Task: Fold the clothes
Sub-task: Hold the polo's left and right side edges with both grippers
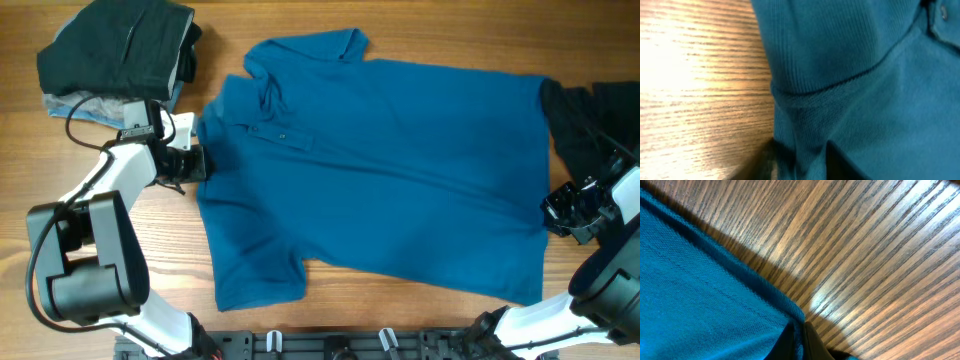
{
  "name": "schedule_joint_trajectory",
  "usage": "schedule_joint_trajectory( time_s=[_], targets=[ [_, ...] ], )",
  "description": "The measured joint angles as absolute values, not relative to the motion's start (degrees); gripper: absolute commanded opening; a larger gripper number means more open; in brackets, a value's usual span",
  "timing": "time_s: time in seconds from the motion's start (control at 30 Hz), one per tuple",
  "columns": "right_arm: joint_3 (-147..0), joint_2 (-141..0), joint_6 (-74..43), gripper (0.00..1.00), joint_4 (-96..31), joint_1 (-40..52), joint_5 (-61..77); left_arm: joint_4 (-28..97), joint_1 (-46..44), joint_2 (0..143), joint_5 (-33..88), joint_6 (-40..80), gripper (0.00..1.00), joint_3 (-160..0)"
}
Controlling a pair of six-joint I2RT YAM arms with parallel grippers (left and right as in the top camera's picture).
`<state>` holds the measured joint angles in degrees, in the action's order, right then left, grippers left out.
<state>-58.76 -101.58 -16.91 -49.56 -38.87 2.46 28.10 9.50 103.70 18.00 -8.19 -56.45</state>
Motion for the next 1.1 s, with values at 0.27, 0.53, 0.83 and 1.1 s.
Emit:
schedule_joint_trajectory(
  time_s=[0.27,0.53,0.83,1.1],
  targets=[
    [-58.8,-101.6,-16.9,0.04,-49.7,-38.9,2.5,28.0,9.4,104.2,19.2,-8.5,0.04,-56.1],
    [-58.8,-101.6,-16.9,0.04,-50.0,-38.9,2.5,27.8,10.4,104.2,20.5,-6.5,0.04,-56.2],
    [-58.8,-101.6,-17.3,0.45,-50.2,-38.9,1.9,27.6,11.7,101.0,22.9,-5.7,0.04,-57.4],
    [-58.8,-101.6,-17.8,0.61,-49.6,-38.9,1.0,27.9,11.7,100.9,23.1,-5.7,0.04,-57.5]
  ],
)
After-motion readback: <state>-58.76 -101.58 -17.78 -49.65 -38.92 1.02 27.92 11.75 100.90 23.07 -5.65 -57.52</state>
